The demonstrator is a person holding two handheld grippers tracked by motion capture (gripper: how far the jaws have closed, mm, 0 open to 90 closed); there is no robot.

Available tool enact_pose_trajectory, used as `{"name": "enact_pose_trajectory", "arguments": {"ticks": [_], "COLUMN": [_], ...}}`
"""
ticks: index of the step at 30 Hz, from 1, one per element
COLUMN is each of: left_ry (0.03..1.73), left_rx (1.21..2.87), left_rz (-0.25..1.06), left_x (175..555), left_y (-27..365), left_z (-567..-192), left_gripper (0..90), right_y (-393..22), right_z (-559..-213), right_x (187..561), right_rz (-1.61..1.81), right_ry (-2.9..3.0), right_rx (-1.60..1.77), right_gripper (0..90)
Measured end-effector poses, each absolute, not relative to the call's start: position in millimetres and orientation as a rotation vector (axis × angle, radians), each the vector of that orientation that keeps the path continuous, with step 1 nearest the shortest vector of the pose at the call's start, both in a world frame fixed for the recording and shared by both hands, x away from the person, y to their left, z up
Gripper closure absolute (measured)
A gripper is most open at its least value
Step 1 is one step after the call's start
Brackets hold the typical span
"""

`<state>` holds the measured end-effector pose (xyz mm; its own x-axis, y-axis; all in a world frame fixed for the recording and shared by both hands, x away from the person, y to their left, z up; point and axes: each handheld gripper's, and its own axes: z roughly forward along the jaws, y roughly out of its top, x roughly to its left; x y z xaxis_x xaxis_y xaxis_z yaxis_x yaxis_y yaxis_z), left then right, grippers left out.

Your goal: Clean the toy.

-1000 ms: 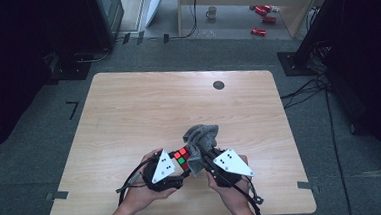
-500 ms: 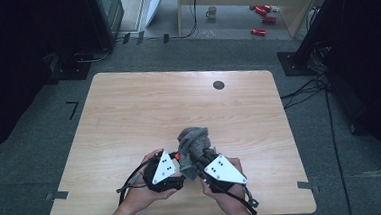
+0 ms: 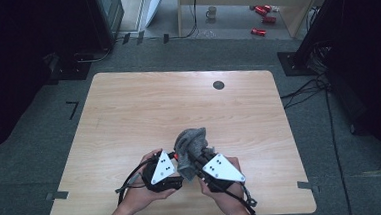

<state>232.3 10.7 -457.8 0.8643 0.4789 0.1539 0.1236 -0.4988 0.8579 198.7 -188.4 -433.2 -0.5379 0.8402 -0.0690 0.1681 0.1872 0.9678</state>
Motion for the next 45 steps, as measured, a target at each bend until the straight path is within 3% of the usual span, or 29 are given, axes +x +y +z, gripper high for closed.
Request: {"name": "enact_pose_trajectory", "arguments": {"ticks": [4, 10, 17, 25, 31, 37, 45], "left_ry": [0.431, 0.437, 0.430, 0.423, 0.393, 0.393, 0.409], "left_rx": [2.066, 2.073, 2.019, 1.940, 1.978, 1.938, 1.894], "left_rz": [0.450, 0.465, 0.424, 0.374, 0.375, 0.349, 0.329], "left_x": [232, 232, 234, 237, 234, 235, 236], "left_y": [8, 11, 16, 29, 23, 29, 33], "left_z": [-458, -458, -454, -449, -454, -449, -445], "left_gripper": [35.4, 35.4, 35.5, 35.4, 35.4, 35.4, 35.4], "right_y": [-199, -176, -216, -214, -216, -216, -216], "right_z": [-434, -435, -442, -460, -438, -458, -441], "right_x": [204, 191, 213, 221, 213, 221, 213], "right_rz": [1.365, 1.358, 1.362, 1.473, 1.577, 1.530, 1.574], "right_ry": [1.806, 1.853, 1.778, 1.898, 1.852, 1.905, 1.871], "right_rx": [1.024, 0.851, 1.099, 1.151, 1.093, 1.206, 1.132], "right_gripper": [78.0, 77.3, 77.9, 78.1, 78.3, 78.4, 78.3]}}
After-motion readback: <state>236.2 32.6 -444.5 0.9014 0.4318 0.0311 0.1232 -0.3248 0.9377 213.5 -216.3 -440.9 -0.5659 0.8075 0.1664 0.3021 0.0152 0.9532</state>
